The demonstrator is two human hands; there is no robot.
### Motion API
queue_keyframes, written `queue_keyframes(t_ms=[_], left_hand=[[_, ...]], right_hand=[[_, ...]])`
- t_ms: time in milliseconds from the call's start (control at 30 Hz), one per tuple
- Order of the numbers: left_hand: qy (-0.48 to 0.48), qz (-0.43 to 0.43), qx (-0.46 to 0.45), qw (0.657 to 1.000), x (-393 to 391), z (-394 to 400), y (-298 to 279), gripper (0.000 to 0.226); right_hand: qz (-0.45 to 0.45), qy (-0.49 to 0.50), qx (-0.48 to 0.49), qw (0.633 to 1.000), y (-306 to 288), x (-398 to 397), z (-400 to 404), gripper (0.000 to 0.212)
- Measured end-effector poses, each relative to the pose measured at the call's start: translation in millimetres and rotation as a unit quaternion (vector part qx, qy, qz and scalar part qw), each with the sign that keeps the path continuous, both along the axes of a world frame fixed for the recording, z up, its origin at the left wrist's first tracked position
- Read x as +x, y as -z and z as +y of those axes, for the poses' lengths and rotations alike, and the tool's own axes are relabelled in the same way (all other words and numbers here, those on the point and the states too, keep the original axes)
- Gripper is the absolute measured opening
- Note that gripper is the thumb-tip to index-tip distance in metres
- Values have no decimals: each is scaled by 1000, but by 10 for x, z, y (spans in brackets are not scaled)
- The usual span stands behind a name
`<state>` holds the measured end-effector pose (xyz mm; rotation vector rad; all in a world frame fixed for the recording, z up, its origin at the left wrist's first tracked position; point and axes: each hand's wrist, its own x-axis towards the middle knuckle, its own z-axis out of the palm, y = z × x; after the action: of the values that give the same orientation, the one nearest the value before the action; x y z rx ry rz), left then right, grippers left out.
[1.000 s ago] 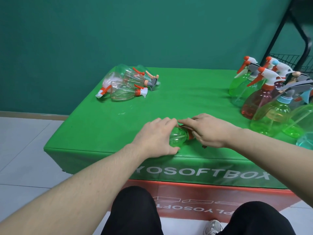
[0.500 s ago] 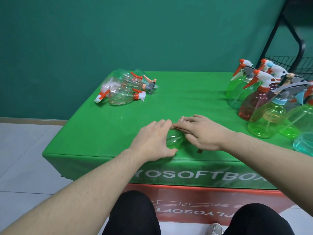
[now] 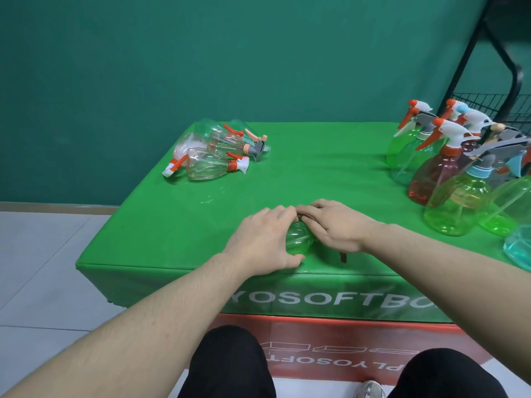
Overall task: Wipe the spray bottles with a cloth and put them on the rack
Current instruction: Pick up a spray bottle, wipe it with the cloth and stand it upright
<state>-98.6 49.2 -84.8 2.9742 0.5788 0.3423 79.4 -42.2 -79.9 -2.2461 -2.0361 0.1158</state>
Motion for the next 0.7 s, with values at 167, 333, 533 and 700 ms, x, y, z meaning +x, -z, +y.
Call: queue_keyframes(t_ms=[167, 333, 533, 700], left_hand=[[-5, -1, -2, 1000, -7, -2, -2, 72], [-16, 0, -19, 1000, -1, 17, -17, 76], [-2, 28, -23, 999, 5, 20, -33, 84], [4, 56, -26, 998, 16, 16, -54, 84]], right_hand=[[31, 24, 32, 999, -10, 9, 54, 45], [63, 34, 48, 996, -21, 55, 45, 42], [158, 123, 77, 977, -8, 160, -54, 30], [266, 212, 148, 929, 43, 151, -86, 38]])
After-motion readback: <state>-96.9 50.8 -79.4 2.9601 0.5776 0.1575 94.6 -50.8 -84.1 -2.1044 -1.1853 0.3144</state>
